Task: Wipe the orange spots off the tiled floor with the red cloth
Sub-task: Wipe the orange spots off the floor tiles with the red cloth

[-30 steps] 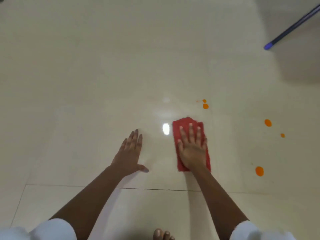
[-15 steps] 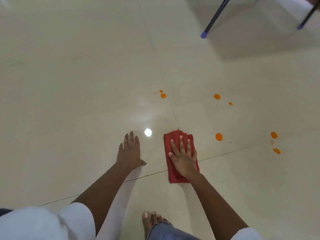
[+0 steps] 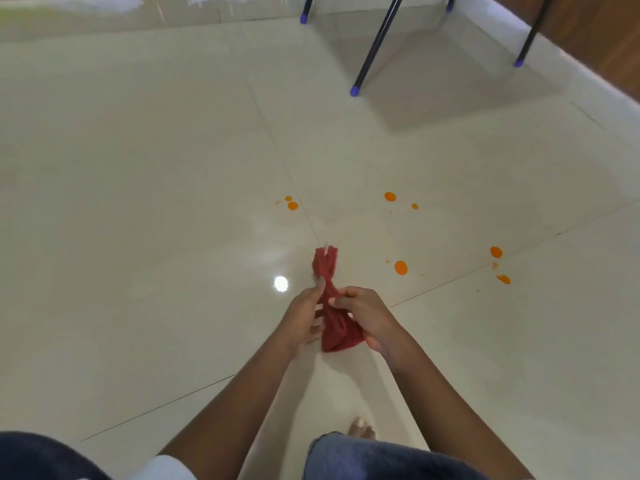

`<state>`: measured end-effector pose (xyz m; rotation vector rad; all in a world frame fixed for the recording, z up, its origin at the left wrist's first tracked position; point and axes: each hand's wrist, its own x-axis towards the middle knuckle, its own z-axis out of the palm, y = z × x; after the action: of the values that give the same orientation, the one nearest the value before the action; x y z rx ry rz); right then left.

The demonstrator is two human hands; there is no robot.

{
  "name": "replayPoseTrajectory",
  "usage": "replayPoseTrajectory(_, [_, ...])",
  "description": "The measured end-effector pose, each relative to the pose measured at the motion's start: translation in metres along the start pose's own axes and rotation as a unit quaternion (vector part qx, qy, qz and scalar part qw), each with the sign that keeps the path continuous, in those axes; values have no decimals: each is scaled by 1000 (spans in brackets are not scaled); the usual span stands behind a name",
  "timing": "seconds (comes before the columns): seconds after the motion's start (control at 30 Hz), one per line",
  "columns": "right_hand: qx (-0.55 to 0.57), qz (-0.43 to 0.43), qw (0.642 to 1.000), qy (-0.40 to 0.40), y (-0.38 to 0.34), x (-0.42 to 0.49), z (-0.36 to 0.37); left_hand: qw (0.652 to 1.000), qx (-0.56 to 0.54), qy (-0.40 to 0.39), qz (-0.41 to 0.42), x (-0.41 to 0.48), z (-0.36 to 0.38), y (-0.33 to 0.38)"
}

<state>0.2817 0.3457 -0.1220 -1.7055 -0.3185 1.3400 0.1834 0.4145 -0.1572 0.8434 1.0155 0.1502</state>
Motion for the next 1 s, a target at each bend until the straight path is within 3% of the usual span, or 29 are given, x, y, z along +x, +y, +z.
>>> replayPoseTrajectory(0.1, [-127,-51,990,-23,-18,-11,6,989,-136,-60,-12,-15,4,26])
replayPoseTrajectory(0.17, [-201,-89,975,14,-23,-15,8,980,-187,-66,-13,-19,4,31])
replayPoseTrajectory(0.27, [-318,-141,935,68,-24,-15,13,975,-209,-77,-12,-18,1,33])
replayPoseTrajectory(0.37, [-362,-144,915,105,-25,-8,16,974,-212,-82,1,-14,1,31])
replayPoseTrajectory(0.43, [-272,-131,949,88,-28,-4,10,976,-204,-82,14,-12,-3,31])
replayPoseTrajectory(0.53, [-35,-74,996,23,-34,-6,-8,984,-157,-76,49,-7,-9,26])
replayPoseTrajectory(0.63, [7,-51,998,-29,-33,-8,-22,983,-155,-68,68,-9,-7,21])
replayPoseTrajectory(0.73, [29,-64,997,10,-36,-4,-33,983,-176,-23,49,-9,-11,17])
replayPoseTrajectory(0.8, [27,-102,993,45,-44,-5,-44,987,-156,35,8,-9,-19,8])
replayPoseTrajectory(0.9, [-97,-165,981,35,-66,-10,-57,995,9,87,-56,-8,-26,-6])
replayPoseTrajectory(0.93, [-153,-180,971,23,-75,-11,-59,991,58,104,-55,-6,-25,-5])
replayPoseTrajectory(1.0, [-241,-195,951,-12,-93,-13,-58,978,137,154,29,-4,-22,11])
